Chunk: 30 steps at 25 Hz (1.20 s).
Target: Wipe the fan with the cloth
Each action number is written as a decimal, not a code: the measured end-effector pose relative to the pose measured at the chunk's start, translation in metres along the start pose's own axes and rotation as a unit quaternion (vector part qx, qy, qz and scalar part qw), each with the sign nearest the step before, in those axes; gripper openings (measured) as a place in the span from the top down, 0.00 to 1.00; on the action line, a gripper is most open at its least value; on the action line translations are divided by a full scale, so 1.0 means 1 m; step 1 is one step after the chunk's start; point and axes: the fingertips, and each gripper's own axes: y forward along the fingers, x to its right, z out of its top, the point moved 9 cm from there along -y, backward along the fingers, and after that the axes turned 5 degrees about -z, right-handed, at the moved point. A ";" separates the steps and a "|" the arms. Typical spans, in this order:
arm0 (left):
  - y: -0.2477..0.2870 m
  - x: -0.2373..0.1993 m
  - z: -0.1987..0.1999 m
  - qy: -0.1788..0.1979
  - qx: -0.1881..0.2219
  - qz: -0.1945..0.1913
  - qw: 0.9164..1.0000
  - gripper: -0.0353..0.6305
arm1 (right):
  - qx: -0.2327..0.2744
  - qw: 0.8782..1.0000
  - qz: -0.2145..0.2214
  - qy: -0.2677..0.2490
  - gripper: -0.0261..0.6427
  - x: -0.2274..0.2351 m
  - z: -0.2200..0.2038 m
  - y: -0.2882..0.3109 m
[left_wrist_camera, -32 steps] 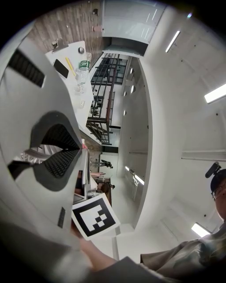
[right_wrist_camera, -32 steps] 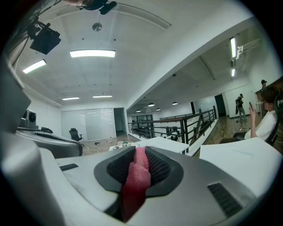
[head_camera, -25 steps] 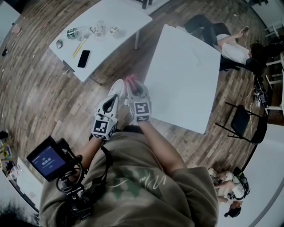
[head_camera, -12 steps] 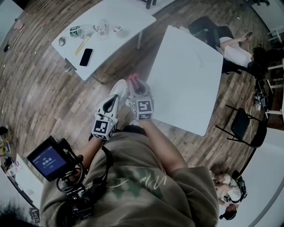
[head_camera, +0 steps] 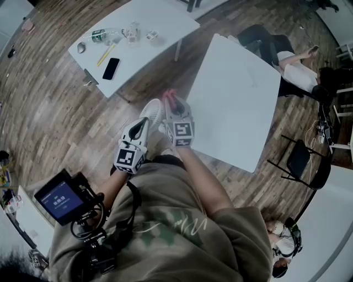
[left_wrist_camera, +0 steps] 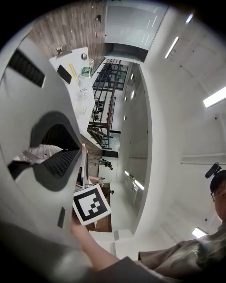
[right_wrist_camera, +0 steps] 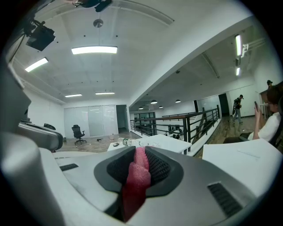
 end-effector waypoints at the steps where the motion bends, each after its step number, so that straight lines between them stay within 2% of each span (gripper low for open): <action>1: 0.000 0.000 0.001 -0.001 0.000 0.000 1.000 0.92 | 0.000 1.000 0.001 -0.001 0.84 0.000 0.000 0.002; 9: -0.001 0.000 -0.003 -0.004 -0.002 -0.003 1.000 0.92 | -0.007 1.000 0.005 0.014 0.84 0.003 -0.008 0.011; 12: -0.004 -0.004 -0.008 -0.005 -0.009 0.007 1.000 0.92 | -0.012 1.000 0.001 0.022 0.84 0.005 -0.010 0.012; 19: -0.005 -0.003 -0.007 -0.013 0.002 0.007 1.000 0.92 | -0.014 1.000 0.005 0.019 0.84 0.004 -0.014 0.015; 30: -0.006 -0.001 -0.010 -0.010 -0.003 0.005 1.000 0.92 | -0.025 0.999 0.006 0.023 0.84 0.006 -0.026 0.015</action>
